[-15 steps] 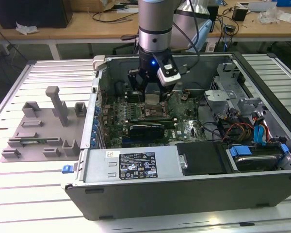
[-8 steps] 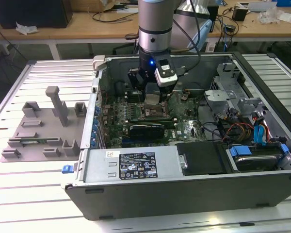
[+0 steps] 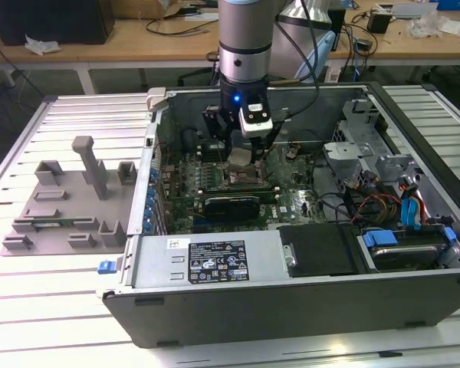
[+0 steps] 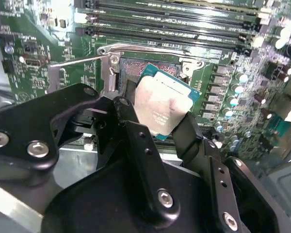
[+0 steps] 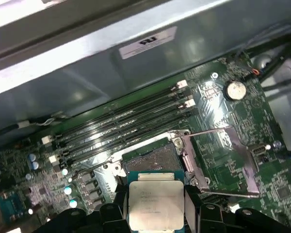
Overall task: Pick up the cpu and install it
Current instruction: 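Place the cpu into insertion slot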
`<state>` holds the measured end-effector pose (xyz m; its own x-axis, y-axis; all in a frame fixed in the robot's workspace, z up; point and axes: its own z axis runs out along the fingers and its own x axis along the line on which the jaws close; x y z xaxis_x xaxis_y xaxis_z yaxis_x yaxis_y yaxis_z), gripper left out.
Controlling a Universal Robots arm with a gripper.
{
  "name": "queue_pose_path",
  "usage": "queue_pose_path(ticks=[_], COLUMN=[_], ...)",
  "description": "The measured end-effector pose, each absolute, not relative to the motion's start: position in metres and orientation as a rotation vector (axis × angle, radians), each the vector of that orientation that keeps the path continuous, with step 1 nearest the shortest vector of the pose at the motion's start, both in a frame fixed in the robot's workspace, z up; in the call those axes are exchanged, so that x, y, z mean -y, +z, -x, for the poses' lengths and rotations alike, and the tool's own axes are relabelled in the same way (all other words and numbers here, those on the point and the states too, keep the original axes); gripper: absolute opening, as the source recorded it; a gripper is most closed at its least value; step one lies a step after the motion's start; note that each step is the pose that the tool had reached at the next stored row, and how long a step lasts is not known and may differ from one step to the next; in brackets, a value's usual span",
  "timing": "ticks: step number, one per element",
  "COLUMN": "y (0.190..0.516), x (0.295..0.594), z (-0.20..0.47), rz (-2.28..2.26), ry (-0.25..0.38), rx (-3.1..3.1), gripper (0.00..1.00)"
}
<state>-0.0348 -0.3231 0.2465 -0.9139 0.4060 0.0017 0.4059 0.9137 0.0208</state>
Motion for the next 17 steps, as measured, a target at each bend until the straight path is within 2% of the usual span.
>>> queue_pose_path(ticks=[17], y=[0.2464], x=[0.3230], z=[0.0348], rz=[-1.125], ry=[0.032], rx=[-2.927], gripper=[0.55])
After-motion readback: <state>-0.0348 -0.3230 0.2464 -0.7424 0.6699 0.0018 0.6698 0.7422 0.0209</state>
